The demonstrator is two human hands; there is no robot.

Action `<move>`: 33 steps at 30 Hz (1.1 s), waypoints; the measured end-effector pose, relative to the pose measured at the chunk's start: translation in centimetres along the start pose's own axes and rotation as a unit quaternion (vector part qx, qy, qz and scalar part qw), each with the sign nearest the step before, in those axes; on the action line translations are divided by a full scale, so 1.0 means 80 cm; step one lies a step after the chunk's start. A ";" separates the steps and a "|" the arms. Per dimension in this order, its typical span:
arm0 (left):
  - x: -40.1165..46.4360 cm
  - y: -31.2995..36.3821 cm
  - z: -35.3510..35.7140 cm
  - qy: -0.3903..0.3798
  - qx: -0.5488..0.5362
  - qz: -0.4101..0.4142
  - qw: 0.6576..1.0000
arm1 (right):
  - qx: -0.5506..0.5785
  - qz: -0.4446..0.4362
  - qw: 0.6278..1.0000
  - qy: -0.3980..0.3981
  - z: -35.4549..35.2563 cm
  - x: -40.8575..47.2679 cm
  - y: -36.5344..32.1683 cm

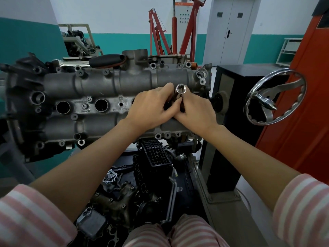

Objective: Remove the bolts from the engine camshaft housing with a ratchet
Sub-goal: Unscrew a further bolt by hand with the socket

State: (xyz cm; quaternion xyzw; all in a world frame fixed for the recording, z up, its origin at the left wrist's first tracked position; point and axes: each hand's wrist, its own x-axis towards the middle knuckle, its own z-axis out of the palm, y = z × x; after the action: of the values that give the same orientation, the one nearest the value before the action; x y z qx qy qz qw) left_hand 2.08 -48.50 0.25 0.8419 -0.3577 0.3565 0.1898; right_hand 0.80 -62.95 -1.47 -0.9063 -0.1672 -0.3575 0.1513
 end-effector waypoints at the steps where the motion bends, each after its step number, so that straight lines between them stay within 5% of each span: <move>1: 0.000 0.000 0.001 0.002 0.001 0.003 1.000 | -0.001 0.000 1.000 0.000 0.000 0.001 0.000; 33: 0.000 -0.001 0.000 -0.002 0.010 0.002 1.000 | -0.020 -0.010 1.000 0.008 0.002 -0.001 0.000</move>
State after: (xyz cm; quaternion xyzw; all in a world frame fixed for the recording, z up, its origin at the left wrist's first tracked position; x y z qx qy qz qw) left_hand 2.13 -48.48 0.25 0.8437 -0.3564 0.3587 0.1801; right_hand 0.85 -62.92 -1.65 -0.9044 -0.1677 -0.3697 0.1312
